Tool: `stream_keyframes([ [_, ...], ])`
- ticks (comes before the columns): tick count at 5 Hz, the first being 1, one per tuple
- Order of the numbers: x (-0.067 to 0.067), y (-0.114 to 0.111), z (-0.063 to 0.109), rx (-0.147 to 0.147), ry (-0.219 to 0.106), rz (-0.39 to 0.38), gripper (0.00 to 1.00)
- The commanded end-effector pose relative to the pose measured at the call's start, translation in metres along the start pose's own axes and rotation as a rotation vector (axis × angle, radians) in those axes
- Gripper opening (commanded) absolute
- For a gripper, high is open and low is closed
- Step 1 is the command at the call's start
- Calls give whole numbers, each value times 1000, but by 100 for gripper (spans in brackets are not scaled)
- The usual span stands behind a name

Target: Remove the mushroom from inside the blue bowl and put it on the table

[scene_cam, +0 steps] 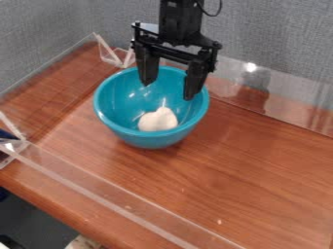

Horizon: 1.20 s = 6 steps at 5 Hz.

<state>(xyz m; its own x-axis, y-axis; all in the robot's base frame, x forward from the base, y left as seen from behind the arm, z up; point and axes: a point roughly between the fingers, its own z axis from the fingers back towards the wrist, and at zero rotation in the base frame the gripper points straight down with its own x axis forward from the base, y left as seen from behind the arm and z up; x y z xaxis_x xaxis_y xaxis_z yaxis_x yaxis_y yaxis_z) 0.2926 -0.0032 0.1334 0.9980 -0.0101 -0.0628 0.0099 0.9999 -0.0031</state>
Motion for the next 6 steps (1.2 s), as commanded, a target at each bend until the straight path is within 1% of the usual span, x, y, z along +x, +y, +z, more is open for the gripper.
stream_keyframes([
  [1, 4, 2, -13, 6, 17, 6, 100],
  [2, 17, 3, -55, 7, 72, -5, 100],
  [3, 40, -7, -97, 6, 116, -46, 100],
  [4, 41, -7, -102, 6, 120, -43, 0],
  [6, 41, -2, -101, 5, 121, -43, 0],
])
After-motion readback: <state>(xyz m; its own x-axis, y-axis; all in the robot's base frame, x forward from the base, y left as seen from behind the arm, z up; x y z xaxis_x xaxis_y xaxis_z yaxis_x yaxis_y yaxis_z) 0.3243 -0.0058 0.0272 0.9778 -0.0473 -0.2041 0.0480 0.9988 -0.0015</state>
